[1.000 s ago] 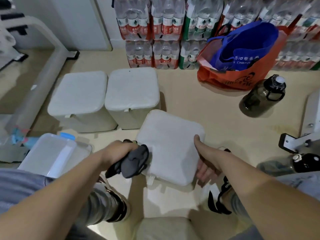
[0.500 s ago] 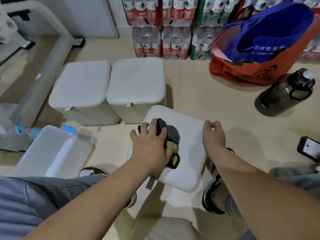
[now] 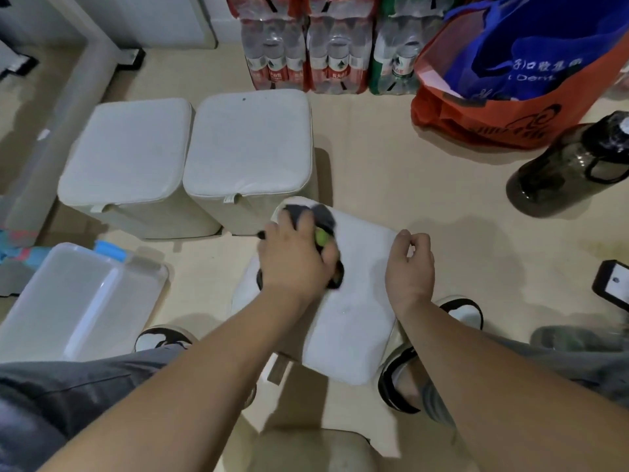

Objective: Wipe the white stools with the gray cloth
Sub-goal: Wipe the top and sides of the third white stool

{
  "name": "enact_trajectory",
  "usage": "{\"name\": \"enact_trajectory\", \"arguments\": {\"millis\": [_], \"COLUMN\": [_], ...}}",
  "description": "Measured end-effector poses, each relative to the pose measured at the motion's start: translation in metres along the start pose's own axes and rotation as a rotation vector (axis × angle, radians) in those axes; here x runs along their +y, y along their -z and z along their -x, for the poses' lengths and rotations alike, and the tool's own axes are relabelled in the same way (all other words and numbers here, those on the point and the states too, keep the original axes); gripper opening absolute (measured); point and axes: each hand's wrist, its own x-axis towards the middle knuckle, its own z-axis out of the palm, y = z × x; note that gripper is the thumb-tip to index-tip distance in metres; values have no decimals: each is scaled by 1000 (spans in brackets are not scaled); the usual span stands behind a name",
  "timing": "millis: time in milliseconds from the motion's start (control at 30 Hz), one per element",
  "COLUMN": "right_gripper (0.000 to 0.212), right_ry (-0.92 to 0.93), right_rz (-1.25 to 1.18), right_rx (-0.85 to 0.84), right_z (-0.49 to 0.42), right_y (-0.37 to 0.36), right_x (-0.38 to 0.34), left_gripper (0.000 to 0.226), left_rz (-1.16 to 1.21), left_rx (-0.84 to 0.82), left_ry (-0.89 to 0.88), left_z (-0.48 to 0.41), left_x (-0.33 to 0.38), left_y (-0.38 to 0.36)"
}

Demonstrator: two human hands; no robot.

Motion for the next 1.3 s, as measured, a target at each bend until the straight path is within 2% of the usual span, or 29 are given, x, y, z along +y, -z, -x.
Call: {"name": "enact_trajectory", "arguments": {"millis": [67, 133, 200, 233, 267, 333, 367, 400, 433, 533, 567, 600, 633, 667, 733, 767, 800, 833, 867, 967, 1000, 1033, 1067, 1100, 1200, 1233, 1267, 1300], "right_gripper": [31, 29, 29, 30, 30, 30, 31, 32, 32, 31, 32, 32, 33, 33, 31, 30, 29, 28, 28, 30, 31, 33, 35, 35, 26, 27, 27, 24], "right_ry": [10, 17, 34, 39, 40, 42, 42, 41, 37, 27, 25, 26, 24, 22, 29, 32, 31, 29, 22, -48, -87, -128, -172, -211, -267, -283, -285, -278], "right_rz": [-10, -26, -42, -39, -35, -38, -35, -33, -32, -23, -21, -23, -26, -30, -29, -26, -26, -30, -37, -119, -203, -291, -375, -437, -482, -481, -488, -501], "right_rx": [6, 3, -10, -14, -19, -34, -33, -32, -33, -47, -49, -47, -44, -43, -42, -37, -33, -36, -45, -93, -117, -143, -180, -220, -347, -367, -377, -376], "right_z": [0, 2, 2, 2, 1, 1, 0, 1, 1, 1, 2, 2, 3, 2, 1, 1, 2, 2, 2, -1, -3, -7, -10, -13, -14, -13, -12, -11], "right_y": [1, 2, 4, 4, 4, 4, 4, 4, 4, 5, 5, 6, 5, 4, 4, 3, 3, 4, 4, 5, 7, 9, 13, 18, 29, 30, 31, 31], "right_x": [2, 2, 2, 2, 2, 4, 5, 5, 4, 5, 4, 3, 3, 3, 4, 5, 4, 2, 1, -3, -4, -4, -3, -3, 0, 1, 2, 3], "left_gripper": [56, 61, 62, 61, 59, 58, 59, 59, 58, 60, 59, 59, 59, 58, 58, 59, 60, 60, 59, 58, 57, 57, 57, 58, 59, 57, 56, 57], "left_rz": [147, 185, 79, 11, -42, -94, -86, -57, 3, 150, 140, 91, 20, -38, -65, -39, -23, -1, 27, 80, 36, -31, -102, -142, -112, -68, -41, 9], "left_rx": [-49, -142, -109, -73, -11, 79, 89, 97, 80, -55, -91, -91, -65, -11, 122, 138, 152, 160, 138, -34, -74, -75, -56, -20, 67, 53, 28, 31], "left_ry": [-354, -644, -772, -706, -555, -132, -4, 3, -89, -650, -801, -878, -839, -681, -92, 149, 222, 128, -65, -766, -923, -1001, -975, -845, -99, 34, 57, -23], "left_z": [52, 81, 57, 40, 22, 1, 6, 22, 43, 103, 100, 86, 70, 53, 34, 37, 46, 58, 72, 84, 67, 47, 25, 4, -35, -34, -26, -13], "left_x": [9, -1, -25, -36, -45, -54, -50, -42, -34, -34, -45, -58, -70, -79, -88, -84, -75, -64, -54, -42, -44, -45, -45, -42, -1, 21, 41, 59], "left_y": [-11, -16, -14, -9, -4, 7, 6, 2, -2, -12, -9, -7, -4, -1, 5, 5, 3, 2, 0, -3, -1, -1, -1, -1, -3, -6, -11, -16]}}
